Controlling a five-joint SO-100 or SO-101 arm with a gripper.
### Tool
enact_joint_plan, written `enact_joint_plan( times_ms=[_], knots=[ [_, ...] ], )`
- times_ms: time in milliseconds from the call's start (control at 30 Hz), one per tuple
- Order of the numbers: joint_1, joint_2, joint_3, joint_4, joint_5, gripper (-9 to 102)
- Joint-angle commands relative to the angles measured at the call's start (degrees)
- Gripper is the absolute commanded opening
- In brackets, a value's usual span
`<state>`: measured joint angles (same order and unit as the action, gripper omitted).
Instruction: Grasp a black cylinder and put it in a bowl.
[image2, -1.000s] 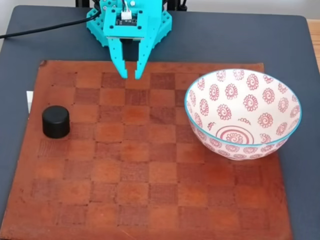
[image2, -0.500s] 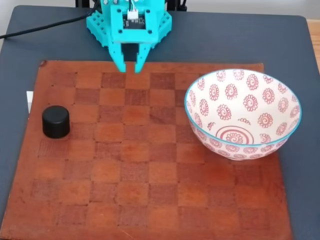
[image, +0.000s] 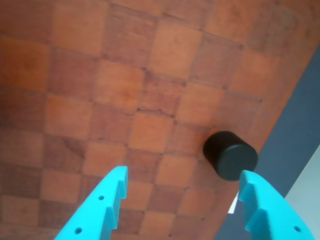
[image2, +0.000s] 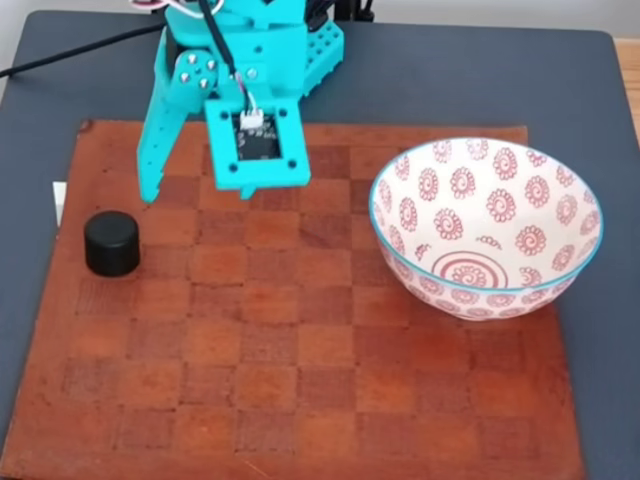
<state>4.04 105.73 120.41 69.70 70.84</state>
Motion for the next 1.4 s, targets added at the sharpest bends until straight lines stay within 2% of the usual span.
enact_joint_plan(
  times_ms=[0, 300, 800, 1367],
  knots=[
    [2.37, -0.53, -2.55, 0.09, -2.11, 32],
    [6.77, -1.32, -1.76, 0.09, -5.45, 39],
    [9.23, -9.93, -2.64, -0.88, -6.94, 39],
    [10.02, -10.55, -2.2, -4.39, -6.68, 39]
  ],
)
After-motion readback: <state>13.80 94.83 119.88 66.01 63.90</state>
